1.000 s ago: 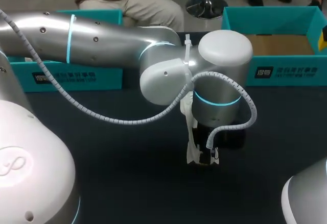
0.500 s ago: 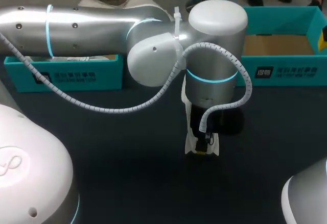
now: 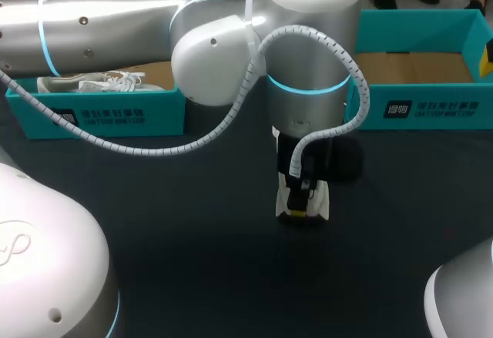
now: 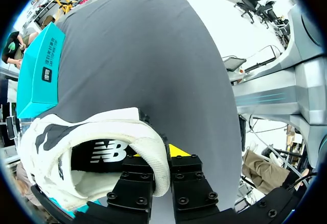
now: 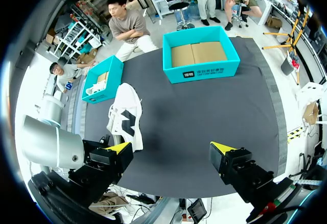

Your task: Take the shoe out of the shoebox, open the shoe tongue, remove and reinsert the insole, then place the shoe into the shoebox

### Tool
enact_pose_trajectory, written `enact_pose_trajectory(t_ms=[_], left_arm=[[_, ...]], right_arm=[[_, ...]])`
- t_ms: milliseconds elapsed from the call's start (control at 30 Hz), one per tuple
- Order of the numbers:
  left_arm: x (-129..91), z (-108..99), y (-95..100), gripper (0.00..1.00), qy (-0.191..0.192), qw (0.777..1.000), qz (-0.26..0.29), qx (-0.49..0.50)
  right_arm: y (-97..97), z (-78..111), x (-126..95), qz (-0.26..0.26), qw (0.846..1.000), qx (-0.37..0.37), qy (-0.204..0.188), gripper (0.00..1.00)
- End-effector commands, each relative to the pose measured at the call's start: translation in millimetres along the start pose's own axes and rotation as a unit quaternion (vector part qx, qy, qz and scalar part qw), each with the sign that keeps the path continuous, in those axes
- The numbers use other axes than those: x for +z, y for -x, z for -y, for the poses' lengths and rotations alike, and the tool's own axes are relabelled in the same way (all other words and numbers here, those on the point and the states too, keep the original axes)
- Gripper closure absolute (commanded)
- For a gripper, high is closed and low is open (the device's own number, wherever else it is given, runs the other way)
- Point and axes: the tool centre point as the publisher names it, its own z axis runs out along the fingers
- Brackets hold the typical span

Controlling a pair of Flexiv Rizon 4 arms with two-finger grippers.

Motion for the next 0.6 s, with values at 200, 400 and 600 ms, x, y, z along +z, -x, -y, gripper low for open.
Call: enact_pose_trajectory(t_ms=[200,400,600], left_arm=[[-22.8,-8.4,-9.8,1.00,0.004,1.000,0.030,0.003],[-22.8,-8.4,-9.8,1.00,0.004,1.000,0.030,0.003],[-22.8,-8.4,-9.8,1.00,0.004,1.000,0.030,0.003]], right_arm=[[-1.0,-2.1,-0.8,0.001,1.000,0.001,-0.003,0.00],[-1.0,-2.1,-0.8,0.001,1.000,0.001,-0.003,0.00],[-1.0,-2.1,-0.8,0.001,1.000,0.001,-0.003,0.00]])
